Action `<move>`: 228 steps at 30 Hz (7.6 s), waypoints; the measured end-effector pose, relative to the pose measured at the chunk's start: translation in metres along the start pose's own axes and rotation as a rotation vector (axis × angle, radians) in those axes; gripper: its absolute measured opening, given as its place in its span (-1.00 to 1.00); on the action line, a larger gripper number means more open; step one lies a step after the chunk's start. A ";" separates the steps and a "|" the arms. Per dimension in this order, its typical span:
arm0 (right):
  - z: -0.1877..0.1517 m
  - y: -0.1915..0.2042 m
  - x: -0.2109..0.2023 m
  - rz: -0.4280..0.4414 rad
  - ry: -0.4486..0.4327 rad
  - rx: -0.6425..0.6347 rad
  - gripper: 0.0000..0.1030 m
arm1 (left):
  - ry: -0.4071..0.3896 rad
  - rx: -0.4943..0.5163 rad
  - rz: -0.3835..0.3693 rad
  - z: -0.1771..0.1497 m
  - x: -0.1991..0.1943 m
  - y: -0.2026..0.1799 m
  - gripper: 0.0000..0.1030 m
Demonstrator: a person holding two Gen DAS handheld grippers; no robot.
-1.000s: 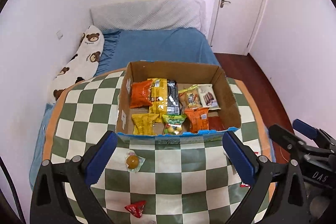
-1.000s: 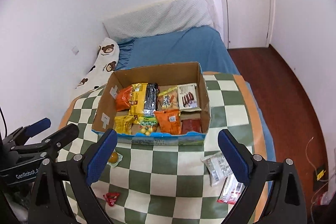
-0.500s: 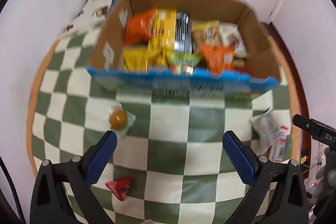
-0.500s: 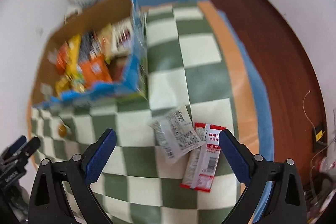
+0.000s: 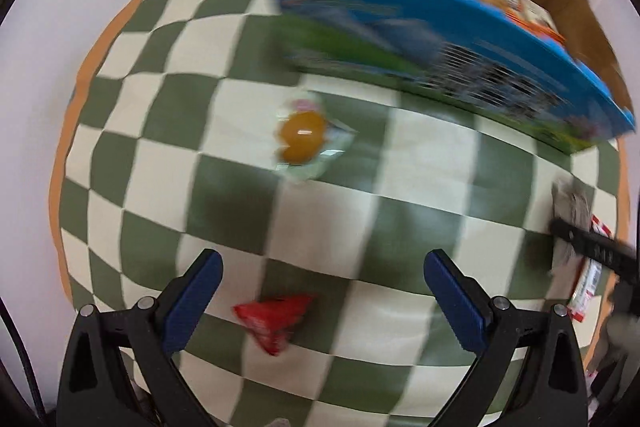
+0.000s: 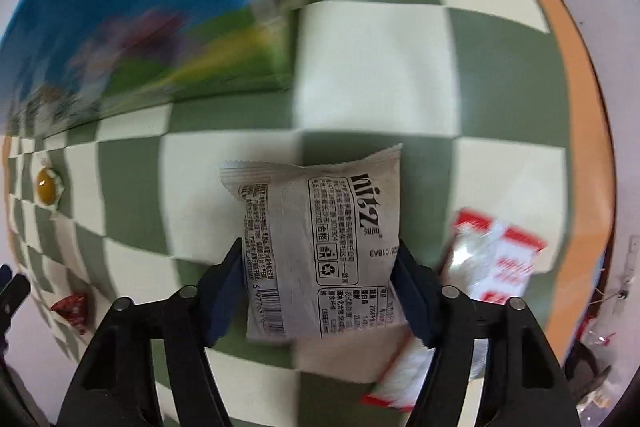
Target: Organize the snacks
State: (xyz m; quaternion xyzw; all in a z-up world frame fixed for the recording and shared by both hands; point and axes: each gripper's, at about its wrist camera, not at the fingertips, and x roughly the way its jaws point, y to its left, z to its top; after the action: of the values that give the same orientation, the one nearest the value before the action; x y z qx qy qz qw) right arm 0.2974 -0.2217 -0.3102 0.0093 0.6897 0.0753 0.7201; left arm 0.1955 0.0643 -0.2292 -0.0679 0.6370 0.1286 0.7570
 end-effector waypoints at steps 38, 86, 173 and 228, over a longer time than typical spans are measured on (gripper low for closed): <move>-0.045 0.124 0.000 0.069 -0.036 -0.058 0.02 | 0.121 0.110 -0.281 0.013 0.040 0.015 -0.20; 0.168 0.075 -0.097 0.003 -0.279 0.063 0.90 | -0.024 0.213 -0.244 0.238 0.010 -0.068 1.00; -0.073 0.005 0.000 -0.004 0.003 0.063 0.04 | 0.012 0.283 -0.100 -0.019 -0.002 -0.059 1.00; -0.093 0.057 -0.036 0.160 -0.017 0.052 -0.08 | 0.164 0.203 -0.353 -0.042 0.005 -0.078 -0.05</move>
State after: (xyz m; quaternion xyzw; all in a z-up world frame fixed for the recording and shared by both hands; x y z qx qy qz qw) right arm 0.1982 -0.1782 -0.2724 0.0836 0.6824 0.1148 0.7170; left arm 0.1783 -0.0210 -0.2460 -0.1120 0.6842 -0.0768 0.7165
